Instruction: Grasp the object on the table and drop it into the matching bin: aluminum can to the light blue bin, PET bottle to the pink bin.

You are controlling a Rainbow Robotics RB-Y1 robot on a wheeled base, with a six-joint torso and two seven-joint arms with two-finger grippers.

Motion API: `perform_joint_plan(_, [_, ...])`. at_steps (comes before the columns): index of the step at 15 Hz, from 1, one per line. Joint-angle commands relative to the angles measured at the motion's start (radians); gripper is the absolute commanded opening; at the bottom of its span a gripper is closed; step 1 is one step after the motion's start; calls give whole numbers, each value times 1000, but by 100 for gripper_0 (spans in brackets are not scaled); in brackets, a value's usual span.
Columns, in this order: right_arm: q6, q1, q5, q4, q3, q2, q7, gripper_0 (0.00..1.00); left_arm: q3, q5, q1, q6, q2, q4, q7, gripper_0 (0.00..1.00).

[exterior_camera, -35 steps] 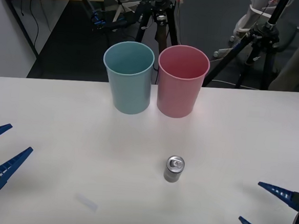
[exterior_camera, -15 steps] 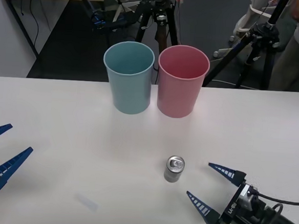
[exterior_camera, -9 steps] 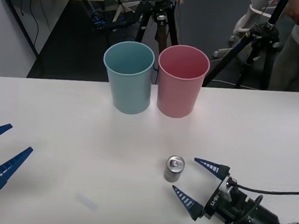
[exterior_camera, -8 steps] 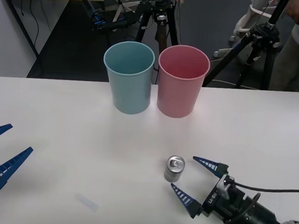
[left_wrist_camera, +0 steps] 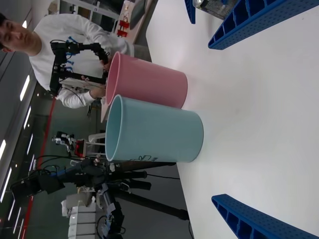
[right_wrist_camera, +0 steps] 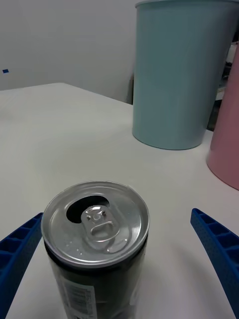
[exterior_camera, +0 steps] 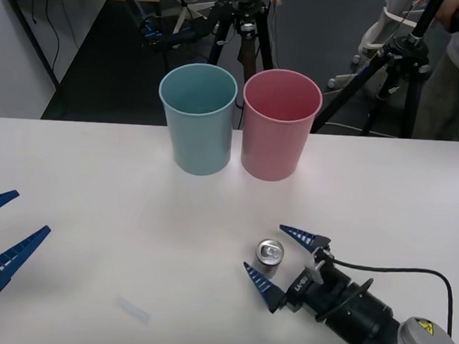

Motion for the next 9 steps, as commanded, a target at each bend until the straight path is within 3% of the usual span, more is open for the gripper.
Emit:
perform_joint_plan(1, [36,-15,-5,0,42,0,-2,100,0,0,0,0,0,0,0,100])
perform_joint_plan(8, [38,-13,-3,0,51,-1,2,97,0,0,0,0,0,0,0,100])
perform_joint_plan(9, [36,-13,-3,0,51,-1,2,46,0,0,0,0,0,0,0,100])
